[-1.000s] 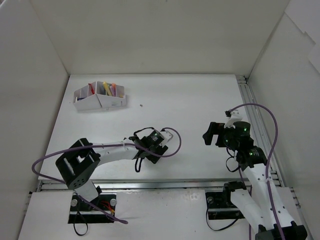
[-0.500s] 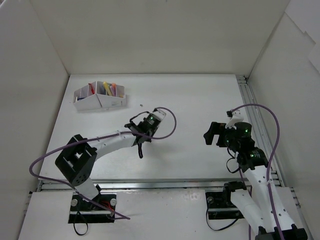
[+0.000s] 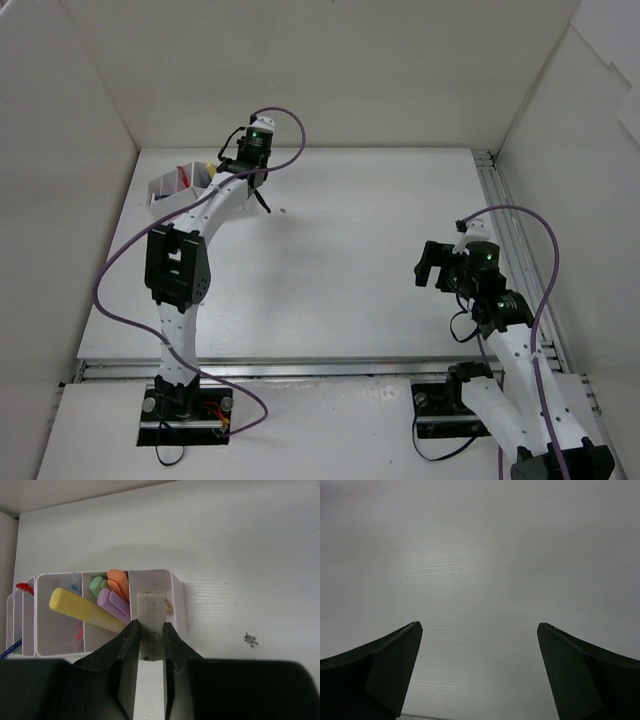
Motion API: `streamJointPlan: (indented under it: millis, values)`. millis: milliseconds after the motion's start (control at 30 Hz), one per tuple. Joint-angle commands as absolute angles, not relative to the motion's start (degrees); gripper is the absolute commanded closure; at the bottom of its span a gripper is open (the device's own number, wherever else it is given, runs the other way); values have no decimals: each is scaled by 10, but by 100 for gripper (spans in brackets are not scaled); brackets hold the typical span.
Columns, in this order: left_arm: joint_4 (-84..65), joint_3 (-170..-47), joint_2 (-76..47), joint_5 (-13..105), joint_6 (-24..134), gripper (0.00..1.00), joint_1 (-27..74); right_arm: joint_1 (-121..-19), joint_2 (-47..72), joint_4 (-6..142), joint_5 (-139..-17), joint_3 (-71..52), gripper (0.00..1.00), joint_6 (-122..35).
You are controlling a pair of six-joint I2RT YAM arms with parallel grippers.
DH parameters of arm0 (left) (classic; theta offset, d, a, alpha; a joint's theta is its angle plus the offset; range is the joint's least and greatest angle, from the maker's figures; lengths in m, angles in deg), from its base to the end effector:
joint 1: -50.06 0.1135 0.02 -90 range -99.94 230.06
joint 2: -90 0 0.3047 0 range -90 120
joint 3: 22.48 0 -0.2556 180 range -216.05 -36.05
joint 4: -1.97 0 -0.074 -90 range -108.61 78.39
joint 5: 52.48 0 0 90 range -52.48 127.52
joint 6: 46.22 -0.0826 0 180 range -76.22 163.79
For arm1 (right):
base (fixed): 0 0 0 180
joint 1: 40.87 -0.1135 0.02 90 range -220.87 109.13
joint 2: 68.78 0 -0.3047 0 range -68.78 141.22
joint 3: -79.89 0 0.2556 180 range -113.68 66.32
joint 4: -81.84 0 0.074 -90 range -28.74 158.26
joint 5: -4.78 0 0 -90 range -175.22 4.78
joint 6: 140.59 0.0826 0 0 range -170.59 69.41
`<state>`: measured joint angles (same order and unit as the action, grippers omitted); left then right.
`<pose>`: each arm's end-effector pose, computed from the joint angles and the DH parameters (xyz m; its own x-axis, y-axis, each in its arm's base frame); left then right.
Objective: Sort the stationery into containers
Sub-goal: Pick up the stationery from the center of the board, then place the stationery in the storage box, then reset both arms
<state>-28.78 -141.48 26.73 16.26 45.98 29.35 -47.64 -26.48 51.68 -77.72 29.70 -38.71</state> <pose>0.5205 -0.1648 0.3238 -0.4469 0.1307 -0.8850 0.0143 0.9902 0.1390 0.1895 0.0333 0.2946 -0.4170 0.1560 -0.8954 -0.1543 0.9587 0.2389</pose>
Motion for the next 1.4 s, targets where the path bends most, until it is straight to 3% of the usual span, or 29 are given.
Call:
streamJointPlan:
  millis: [0, 167, 633, 933, 967, 1033, 1233, 1333, 1367]
  values:
    - [-311, -1478, 300, 146, 450, 100, 318, -473, -247, 539, -816, 283, 2, -389]
    - [-325, -1530, 352, 170, 459, 100, 343, -471, -232, 537, -827, 280, 2, -392]
    - [-314, -1515, 365, 205, 503, 99, 355, -471, -221, 536, -832, 278, 2, -392]
    - [-310, -1486, 319, 214, 505, 66, 355, -471, -220, 535, -827, 275, 2, -393]
    - [-309, -1481, 309, 224, 503, 55, 355, -472, -219, 535, -819, 274, 2, -393]
    - [-307, -1465, 275, 230, 506, 49, 355, -470, -223, 534, -815, 272, 2, -392]
    - [-297, -1365, 140, 278, 498, 50, 349, -469, -242, 533, -841, 274, 2, -386]
    - [-310, -1267, 35, 257, 530, 29, 325, -469, -254, 533, -846, 280, 2, -374]
    - [-309, -1232, 5, 250, 560, 10, 320, -471, -261, 533, -850, 282, 2, -371]
